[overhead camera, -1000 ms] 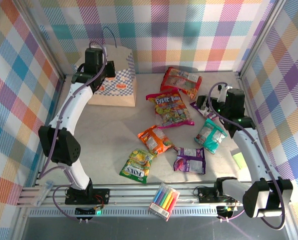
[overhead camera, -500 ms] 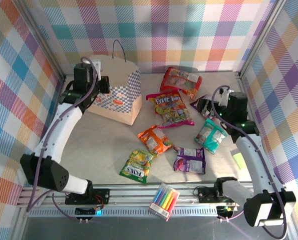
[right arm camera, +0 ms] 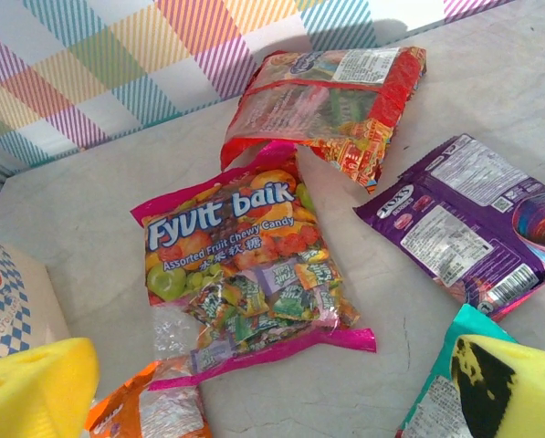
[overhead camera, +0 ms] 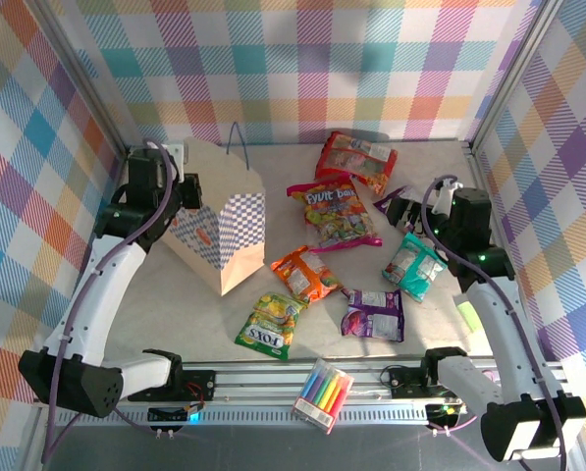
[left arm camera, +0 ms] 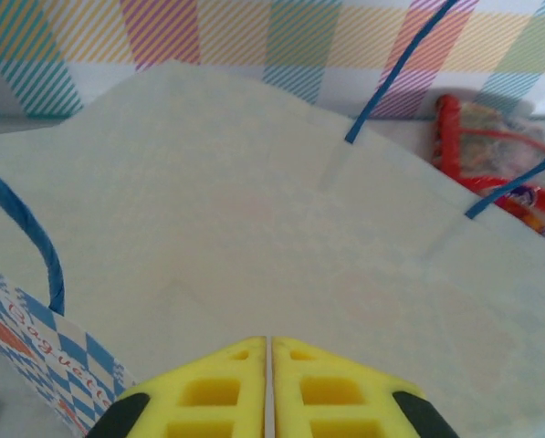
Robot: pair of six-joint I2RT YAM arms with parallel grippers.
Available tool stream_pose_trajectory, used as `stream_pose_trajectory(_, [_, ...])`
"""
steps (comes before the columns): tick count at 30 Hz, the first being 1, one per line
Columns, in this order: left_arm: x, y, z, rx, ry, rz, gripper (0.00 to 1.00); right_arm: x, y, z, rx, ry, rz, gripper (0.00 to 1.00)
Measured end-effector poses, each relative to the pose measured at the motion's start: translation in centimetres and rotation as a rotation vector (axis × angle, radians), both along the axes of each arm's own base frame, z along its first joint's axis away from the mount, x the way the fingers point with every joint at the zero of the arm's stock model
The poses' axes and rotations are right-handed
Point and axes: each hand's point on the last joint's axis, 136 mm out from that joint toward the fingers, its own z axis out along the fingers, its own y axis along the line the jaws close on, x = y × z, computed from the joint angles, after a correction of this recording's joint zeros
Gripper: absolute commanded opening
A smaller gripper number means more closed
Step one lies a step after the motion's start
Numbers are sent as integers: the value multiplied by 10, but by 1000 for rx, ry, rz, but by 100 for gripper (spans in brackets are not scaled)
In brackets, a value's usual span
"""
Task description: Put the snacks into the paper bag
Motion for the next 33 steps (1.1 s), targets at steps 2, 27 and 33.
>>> stream_pose_trajectory(2, [-6,5,-7,19,24,17,25,-1,0,1,2,-4,-1,99])
stream_pose_trajectory(27, [-76,56,-23,46,311,331,60,0,8,2,22,-7,26,99])
stream_pose_trajectory(33, [-71,55,-41,46,389,364,59,2,8,0,21,-3,27,99])
